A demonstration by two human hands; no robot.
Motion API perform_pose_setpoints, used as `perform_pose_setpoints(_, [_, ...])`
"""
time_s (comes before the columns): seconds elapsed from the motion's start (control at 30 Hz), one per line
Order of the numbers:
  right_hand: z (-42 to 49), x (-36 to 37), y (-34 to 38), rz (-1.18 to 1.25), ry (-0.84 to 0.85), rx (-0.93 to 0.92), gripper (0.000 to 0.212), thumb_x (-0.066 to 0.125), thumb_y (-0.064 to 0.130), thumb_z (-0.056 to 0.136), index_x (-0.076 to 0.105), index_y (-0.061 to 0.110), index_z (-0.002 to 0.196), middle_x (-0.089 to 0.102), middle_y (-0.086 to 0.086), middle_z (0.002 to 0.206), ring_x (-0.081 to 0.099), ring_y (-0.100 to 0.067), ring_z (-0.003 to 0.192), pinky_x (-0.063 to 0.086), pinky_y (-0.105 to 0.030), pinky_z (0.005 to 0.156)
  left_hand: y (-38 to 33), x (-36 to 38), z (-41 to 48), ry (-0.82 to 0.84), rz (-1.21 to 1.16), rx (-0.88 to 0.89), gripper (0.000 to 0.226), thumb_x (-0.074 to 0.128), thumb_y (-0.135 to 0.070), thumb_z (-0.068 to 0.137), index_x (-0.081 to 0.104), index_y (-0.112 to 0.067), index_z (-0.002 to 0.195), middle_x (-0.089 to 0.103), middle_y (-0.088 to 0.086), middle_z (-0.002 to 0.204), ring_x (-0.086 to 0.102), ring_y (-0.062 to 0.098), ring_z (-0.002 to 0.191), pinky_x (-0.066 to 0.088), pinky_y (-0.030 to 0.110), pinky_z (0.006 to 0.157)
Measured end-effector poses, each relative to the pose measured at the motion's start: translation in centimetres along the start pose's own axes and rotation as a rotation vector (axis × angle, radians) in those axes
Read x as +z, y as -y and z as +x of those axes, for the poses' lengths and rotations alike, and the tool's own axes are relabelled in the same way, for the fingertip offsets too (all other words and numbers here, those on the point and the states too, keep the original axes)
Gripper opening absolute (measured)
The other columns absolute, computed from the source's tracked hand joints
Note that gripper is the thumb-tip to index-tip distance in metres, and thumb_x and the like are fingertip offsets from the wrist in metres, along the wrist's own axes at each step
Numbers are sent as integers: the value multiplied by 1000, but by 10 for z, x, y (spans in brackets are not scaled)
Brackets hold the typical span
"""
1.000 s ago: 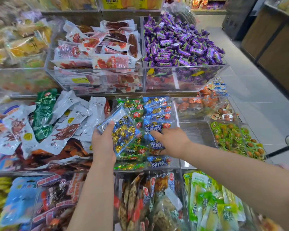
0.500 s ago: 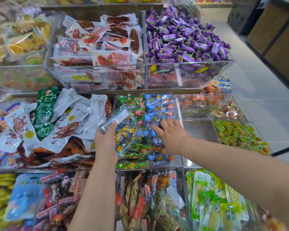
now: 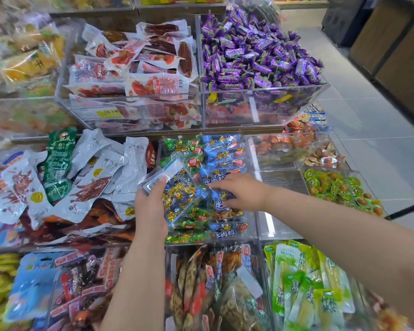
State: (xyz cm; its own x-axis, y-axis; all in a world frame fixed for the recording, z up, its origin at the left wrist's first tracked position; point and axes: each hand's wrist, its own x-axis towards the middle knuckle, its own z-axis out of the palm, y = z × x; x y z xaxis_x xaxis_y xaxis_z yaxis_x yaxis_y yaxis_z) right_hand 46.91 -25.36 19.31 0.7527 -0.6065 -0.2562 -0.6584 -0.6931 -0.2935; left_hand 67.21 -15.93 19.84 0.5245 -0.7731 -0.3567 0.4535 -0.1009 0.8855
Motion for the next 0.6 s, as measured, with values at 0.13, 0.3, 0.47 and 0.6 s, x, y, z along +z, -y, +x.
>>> perform_pose_setpoints(0.13, [3, -5, -3, 71, 7, 69, 55, 68, 32, 84, 50, 18, 134, 58, -3, 119, 54, -20, 106, 38, -26, 79, -4, -2, 0, 1, -43, -2, 74, 71, -30, 83, 34, -14, 146, 48, 7, 144, 45, 27, 133, 34, 52, 111])
perform_pose_setpoints(0.3, [6, -30, -14, 69, -142, 113, 34, 76, 44, 73, 56, 20, 88, 45, 11, 76, 48, -16, 75, 32, -28, 58, -4, -10, 1, 73, -65, -50, 60, 72, -22, 82, 48, -14, 136, 58, 6, 135, 51, 24, 128, 39, 48, 106])
perform_pose_setpoints(0.47, [16, -21, -8, -342, -124, 77, 55, 66, 65, 69, 38, 19, 82, 45, 2, 81, 48, -21, 75, 38, -34, 64, 3, -1, -11, 260, -9, -138, 15, 57, -6, 91, 62, -15, 102, 75, -1, 95, 67, 18, 101, 50, 36, 87])
perform_pose_setpoints(0.6, [18, -15, -16, -380, -177, 100, 65, 64, 69, 66, 48, 16, 99, 54, -3, 102, 52, -24, 99, 38, -35, 81, 10, 4, -14, 329, 114, -178, 15, 55, -6, 95, 54, -21, 95, 73, -19, 74, 65, -12, 68, 48, 18, 70])
